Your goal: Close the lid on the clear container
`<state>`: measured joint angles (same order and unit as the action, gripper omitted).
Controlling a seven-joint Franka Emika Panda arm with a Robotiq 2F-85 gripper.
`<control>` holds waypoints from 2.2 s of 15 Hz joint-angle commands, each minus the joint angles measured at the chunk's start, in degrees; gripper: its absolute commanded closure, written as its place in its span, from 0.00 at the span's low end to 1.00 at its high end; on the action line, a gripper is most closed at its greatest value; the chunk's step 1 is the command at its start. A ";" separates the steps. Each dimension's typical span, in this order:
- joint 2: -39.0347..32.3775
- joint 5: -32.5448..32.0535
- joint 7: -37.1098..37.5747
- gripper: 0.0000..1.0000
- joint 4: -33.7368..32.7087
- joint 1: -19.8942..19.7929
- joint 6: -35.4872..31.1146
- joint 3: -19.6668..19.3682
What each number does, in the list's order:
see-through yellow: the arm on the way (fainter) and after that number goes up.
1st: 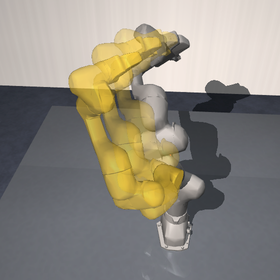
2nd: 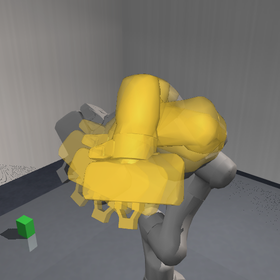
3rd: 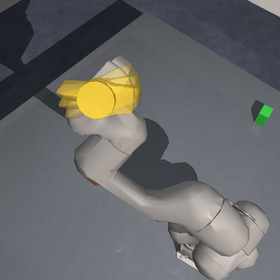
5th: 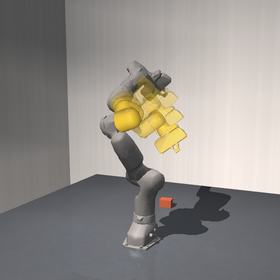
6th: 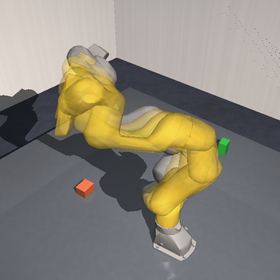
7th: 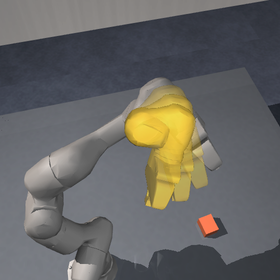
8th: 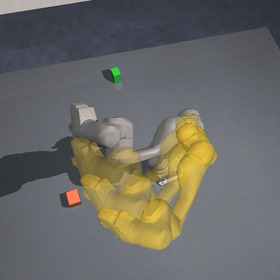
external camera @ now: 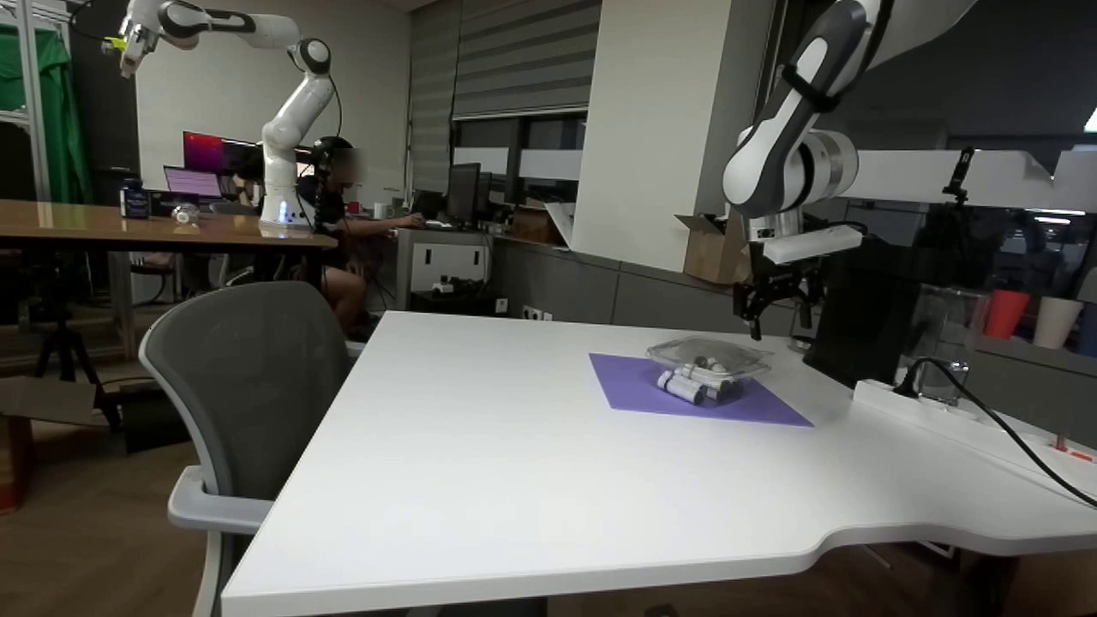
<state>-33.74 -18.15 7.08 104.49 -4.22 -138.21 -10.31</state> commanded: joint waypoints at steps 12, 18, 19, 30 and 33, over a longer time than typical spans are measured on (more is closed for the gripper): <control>-9.44 15.25 -25.25 0.00 -12.36 -10.49 2.89 8.78; -14.66 22.65 -34.23 0.00 -20.98 -13.84 14.45 13.98; -15.10 22.54 -34.21 0.00 -21.83 -13.44 15.51 13.75; -14.51 19.61 -28.75 0.00 -21.01 -8.49 14.01 10.47; -14.06 17.99 -24.62 0.00 -19.94 -6.34 13.24 8.62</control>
<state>-48.66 1.96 -22.84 83.61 -12.88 -124.86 0.43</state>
